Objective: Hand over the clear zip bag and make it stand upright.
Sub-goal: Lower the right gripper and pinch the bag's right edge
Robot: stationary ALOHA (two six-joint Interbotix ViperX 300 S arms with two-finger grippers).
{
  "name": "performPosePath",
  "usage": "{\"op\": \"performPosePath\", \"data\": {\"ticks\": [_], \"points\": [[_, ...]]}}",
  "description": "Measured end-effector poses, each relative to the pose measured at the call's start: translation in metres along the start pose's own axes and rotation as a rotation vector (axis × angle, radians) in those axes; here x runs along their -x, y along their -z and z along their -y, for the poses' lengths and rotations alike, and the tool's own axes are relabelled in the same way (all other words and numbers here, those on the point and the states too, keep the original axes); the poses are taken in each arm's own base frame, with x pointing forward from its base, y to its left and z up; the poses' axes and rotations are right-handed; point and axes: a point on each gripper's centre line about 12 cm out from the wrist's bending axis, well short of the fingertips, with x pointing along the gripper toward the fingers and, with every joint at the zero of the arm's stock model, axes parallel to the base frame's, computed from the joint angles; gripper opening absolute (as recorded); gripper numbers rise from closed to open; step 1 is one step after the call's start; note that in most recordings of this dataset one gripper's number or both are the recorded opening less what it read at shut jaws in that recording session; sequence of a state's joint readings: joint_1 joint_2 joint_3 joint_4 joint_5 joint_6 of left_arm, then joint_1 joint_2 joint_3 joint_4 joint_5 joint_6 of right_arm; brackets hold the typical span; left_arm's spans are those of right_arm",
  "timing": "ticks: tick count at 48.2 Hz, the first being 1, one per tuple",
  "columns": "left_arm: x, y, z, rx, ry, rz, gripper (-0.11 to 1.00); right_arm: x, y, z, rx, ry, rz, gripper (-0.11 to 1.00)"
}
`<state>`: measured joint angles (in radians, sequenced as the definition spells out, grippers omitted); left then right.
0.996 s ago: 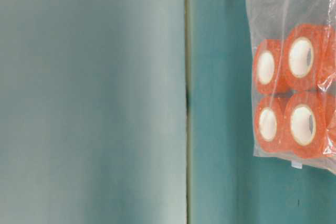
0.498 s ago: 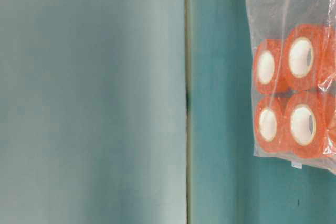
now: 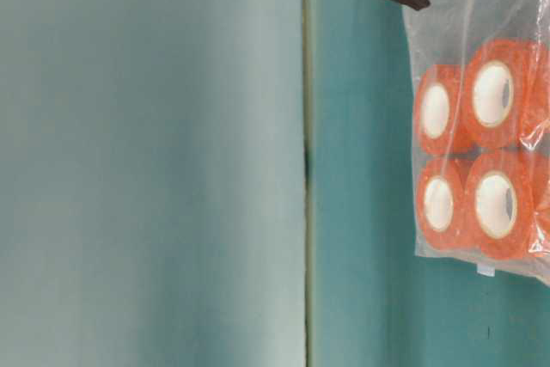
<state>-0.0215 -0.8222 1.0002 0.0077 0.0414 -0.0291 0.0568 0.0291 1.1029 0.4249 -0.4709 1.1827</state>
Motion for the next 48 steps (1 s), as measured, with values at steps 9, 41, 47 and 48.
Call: {"op": "performPosePath", "data": {"ticks": [9,41,47,48], "points": [[0.001,0.000,0.000,-0.005,0.000,0.000,-0.01,-0.003,0.002,-0.004,0.001,-0.008,-0.004,0.92],[0.001,-0.001,0.000,-0.003,0.000,0.002,-0.01,-0.003,0.007,0.006,-0.038,0.078,-0.037,0.66],[0.002,-0.001,-0.001,-0.004,-0.003,0.003,-0.01,-0.003,0.005,0.011,-0.047,0.096,-0.034,0.50],[0.002,-0.001,-0.001,-0.005,-0.004,0.003,-0.01,-0.002,0.005,0.011,-0.047,0.099,-0.035,0.46]]}}
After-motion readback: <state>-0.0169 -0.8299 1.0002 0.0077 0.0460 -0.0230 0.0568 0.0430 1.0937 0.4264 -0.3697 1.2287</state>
